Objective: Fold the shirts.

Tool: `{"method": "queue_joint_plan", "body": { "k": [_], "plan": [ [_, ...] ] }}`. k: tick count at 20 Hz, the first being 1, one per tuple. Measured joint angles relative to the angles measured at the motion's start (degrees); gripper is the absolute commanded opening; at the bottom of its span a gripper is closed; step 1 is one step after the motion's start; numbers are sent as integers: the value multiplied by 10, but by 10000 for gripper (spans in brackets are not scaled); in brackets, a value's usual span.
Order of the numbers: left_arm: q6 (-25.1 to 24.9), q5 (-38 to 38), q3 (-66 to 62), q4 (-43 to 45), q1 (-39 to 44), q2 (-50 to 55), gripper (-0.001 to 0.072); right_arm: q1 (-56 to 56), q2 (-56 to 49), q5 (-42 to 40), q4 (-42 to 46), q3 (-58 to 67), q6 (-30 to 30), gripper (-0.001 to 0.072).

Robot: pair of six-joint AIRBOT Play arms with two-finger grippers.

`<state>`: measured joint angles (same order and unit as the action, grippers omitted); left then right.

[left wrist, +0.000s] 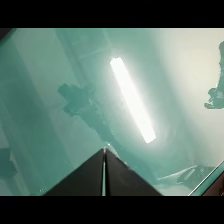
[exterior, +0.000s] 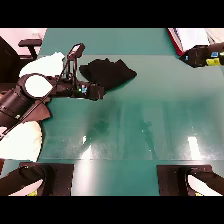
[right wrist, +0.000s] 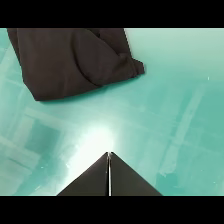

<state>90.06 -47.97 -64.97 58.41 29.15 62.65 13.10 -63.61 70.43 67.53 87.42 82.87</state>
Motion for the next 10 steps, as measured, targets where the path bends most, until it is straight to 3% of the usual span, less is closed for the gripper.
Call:
{"method": "queue_joint_plan", "body": {
  "k": [10],
  "plan": [
    [0, 9, 0, -1, 0, 0, 28, 0, -2, 0, 0, 0, 0, 15]
  ]
}}
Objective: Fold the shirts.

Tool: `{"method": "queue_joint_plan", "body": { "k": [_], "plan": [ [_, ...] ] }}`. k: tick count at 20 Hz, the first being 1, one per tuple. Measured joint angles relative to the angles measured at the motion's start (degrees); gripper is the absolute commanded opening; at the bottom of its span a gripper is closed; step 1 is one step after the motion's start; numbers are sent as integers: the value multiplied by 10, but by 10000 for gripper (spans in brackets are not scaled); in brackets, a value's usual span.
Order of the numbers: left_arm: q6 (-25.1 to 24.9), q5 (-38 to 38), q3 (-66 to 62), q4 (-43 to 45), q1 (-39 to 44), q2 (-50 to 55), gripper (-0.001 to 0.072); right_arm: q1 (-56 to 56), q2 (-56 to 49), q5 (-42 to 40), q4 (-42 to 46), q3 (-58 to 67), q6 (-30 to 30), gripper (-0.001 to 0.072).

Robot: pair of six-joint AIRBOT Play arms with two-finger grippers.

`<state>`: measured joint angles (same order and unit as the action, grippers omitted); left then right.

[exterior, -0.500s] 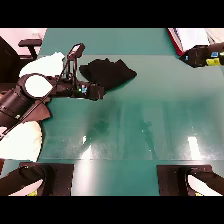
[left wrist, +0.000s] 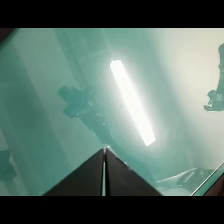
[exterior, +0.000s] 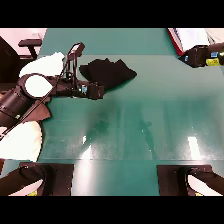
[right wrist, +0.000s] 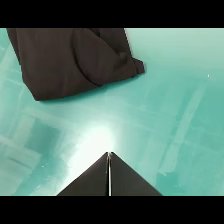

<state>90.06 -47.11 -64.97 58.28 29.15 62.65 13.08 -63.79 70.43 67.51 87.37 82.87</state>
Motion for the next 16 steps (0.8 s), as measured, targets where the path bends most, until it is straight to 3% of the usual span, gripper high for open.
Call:
{"method": "queue_joint_plan", "body": {
  "k": [4, 5, 6, 9, 12, 16],
  "plan": [
    [0, 42, 0, -1, 0, 0, 30, 0, 0, 0, 0, 0, 0, 15],
    [-1, 59, 0, 1, 0, 0, 212, 0, 0, 0, 0, 0, 0, 15],
    [-2, 76, 0, 9, 0, 0, 522, 0, 0, 0, -1, 0, 0, 14],
    [-5, 138, 0, 66, -12, 7, 544, 0, 0, 0, -3, 0, 0, 15],
    [33, 188, 0, 103, -62, 41, 545, 0, 0, -1, -4, 0, 0, 15],
    [59, 213, -22, 96, -123, 136, 545, 0, 0, -2, -5, 0, 0, 15]
  ]
}}
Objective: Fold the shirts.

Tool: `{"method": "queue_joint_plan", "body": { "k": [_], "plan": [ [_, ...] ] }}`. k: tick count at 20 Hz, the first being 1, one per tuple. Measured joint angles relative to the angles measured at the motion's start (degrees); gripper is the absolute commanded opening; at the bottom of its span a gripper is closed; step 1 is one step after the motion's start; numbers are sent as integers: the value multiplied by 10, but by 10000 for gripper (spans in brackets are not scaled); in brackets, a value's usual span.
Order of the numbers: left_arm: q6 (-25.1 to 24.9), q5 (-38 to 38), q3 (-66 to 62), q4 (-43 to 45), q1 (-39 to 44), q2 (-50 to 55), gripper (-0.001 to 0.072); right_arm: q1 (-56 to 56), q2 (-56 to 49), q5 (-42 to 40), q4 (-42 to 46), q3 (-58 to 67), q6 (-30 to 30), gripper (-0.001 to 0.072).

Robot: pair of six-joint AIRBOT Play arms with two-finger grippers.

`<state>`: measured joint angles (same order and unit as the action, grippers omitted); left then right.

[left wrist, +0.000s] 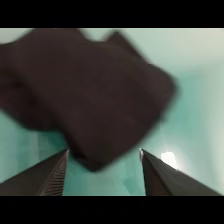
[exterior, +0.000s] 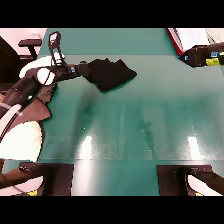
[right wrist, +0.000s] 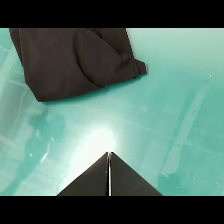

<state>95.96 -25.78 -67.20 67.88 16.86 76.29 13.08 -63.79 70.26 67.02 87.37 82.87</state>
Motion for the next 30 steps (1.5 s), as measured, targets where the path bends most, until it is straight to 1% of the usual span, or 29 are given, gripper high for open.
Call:
{"method": "queue_joint_plan", "body": {
  "k": [2, 5, 9, 11, 12, 13, 14, 17, 19, 21, 25, 27, 30],
  "plan": [
    [-3, -2, -31, -9, -13, 62, 546, 0, 0, 0, 0, 0, 0, 15],
    [-19, -29, -97, -39, -21, 157, 546, 0, 0, 0, 0, 0, 0, 15],
    [-89, -73, -181, -136, -21, 256, 544, 0, 0, -1, 0, 0, 0, 15],
    [-111, -84, -205, -165, -19, 283, 541, 0, 0, -1, 0, 0, 0, 15],
    [-118, -86, -216, -175, -19, 291, 361, 0, 0, -1, 0, 0, 0, 14],
    [-123, -89, -225, -181, -19, 296, 51, 0, 0, -2, 0, 0, 0, 15],
    [-127, -92, -238, -187, -19, 299, 29, 0, 0, -2, 0, 0, 0, 14],
    [-143, -104, -285, -193, -20, 291, 25, 0, 3, -6, 0, 0, 0, 15],
    [-161, -113, -325, -189, -20, 265, 25, 0, 14, -19, 0, 1, 0, 15],
    [-177, -125, -366, -172, -20, 218, 25, 0, 35, -41, 2, 1, 0, 14],
    [-192, -158, -414, -111, -11, 78, 24, 0, 87, -96, 5, 1, 0, 14],
    [-196, -190, -422, -74, 9, 16, 24, -8, 108, -114, 5, 1, 0, 14],
    [-194, -264, -425, -24, 62, -33, 25, -29, 130, -123, 6, 1, 0, 14]
  ]
}}
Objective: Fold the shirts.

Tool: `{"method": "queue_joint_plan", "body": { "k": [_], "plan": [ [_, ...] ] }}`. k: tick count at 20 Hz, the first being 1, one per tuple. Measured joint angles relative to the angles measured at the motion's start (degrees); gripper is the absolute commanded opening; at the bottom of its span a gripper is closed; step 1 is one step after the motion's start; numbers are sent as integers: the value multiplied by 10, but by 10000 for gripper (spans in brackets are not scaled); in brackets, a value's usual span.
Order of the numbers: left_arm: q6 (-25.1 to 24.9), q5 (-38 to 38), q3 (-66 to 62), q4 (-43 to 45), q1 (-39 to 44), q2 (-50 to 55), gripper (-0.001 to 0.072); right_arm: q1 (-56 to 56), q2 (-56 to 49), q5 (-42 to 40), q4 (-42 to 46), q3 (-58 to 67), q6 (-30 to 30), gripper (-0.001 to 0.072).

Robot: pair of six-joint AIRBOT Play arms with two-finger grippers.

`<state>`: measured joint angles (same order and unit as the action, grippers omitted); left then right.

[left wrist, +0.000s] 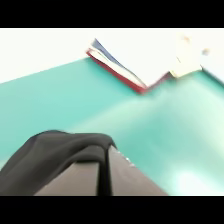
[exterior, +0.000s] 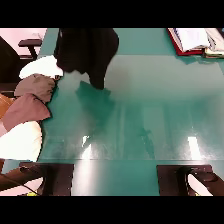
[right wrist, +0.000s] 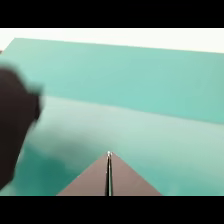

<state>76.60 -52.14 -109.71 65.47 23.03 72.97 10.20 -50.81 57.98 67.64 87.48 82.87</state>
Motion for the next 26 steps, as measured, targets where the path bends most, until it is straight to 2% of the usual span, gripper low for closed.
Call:
{"method": "queue_joint_plan", "body": {
  "k": [3, 4, 5, 8, 10, 12, 15, 19, 22, 26],
  "plan": [
    [13, -66, 33, 31, 68, -8, 49, -24, 18, 1, 0, 0, 0, 14],
    [16, -77, 52, 33, 91, -5, 339, -32, 23, 5, -1, 0, 0, 14],
    [18, -78, 76, 30, 116, 0, 558, -39, 27, 10, -1, 0, 0, 14],
    [24, -75, 144, 17, 169, 21, 562, -55, 36, 31, -1, 0, 0, 14],
    [31, -68, 165, 22, 169, 27, 562, -61, 39, 46, -1, 0, 0, 14],
    [40, -80, 174, 28, 133, 24, 544, -64, 40, 57, -3, 0, 0, 14],
    [58, -127, 193, 38, 37, 20, 544, -66, 40, 64, -4, 0, 0, 14],
    [69, -165, 294, 24, -79, 18, 544, -67, 40, 69, -5, 0, 0, 14],
    [70, -142, 403, 14, -124, 18, 543, -67, 40, 70, -6, 0, 0, 14],
    [70, -68, 533, -19, -144, 18, 543, -67, 30, 75, -10, 0, 0, 14]
  ]
}}
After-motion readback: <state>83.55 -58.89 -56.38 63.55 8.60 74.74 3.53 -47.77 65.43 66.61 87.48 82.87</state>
